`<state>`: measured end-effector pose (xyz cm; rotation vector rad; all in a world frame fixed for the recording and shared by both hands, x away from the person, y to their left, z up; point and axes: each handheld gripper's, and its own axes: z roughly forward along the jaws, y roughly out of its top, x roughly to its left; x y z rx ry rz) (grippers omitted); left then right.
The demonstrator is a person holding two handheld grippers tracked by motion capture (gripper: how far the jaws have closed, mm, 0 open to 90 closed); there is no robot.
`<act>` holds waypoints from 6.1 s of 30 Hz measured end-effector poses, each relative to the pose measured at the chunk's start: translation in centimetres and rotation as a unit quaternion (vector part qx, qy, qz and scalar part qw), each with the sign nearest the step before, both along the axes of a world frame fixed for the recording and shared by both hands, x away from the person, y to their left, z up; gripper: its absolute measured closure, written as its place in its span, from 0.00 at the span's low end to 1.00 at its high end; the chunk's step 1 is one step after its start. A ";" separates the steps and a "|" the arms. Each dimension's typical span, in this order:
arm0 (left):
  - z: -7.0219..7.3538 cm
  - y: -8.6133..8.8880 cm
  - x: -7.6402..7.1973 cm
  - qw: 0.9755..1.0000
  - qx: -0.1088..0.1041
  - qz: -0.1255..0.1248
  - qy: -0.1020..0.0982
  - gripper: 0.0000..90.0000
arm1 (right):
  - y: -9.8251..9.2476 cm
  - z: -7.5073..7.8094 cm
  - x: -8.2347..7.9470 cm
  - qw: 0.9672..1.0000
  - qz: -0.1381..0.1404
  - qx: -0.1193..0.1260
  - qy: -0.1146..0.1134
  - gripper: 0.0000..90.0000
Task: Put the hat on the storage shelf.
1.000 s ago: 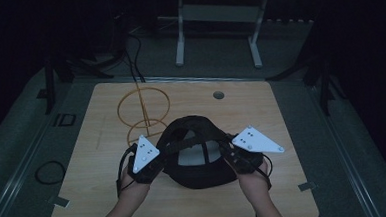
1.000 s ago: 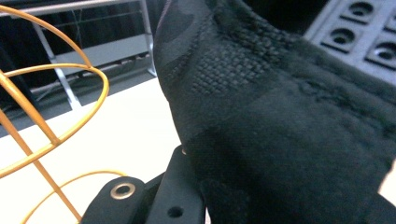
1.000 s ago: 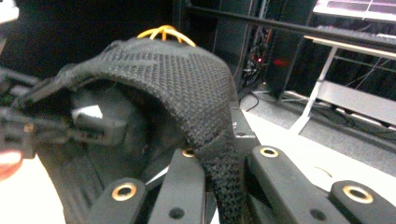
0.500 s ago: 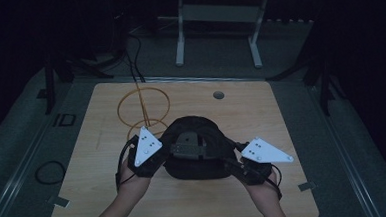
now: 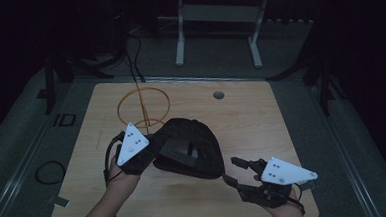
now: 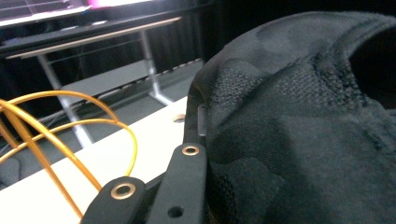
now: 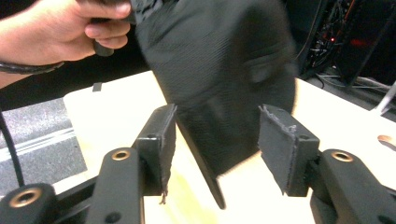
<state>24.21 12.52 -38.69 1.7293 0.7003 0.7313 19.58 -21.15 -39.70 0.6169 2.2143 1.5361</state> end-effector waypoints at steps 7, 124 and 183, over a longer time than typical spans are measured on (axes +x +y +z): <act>-0.8 1.2 -0.4 0.994 0.007 -0.106 -0.012 0.99 | -1.3 1.4 0.3 1.000 -0.010 0.006 -0.026 0.59; -14.0 11.3 -3.4 0.995 -0.007 0.050 0.081 0.03 | 15.0 9.0 17.7 0.998 -0.025 -0.007 -0.054 0.98; -14.3 11.8 -3.3 0.994 -0.027 0.048 0.095 0.05 | 22.7 5.8 21.0 0.999 0.025 -0.020 0.031 0.60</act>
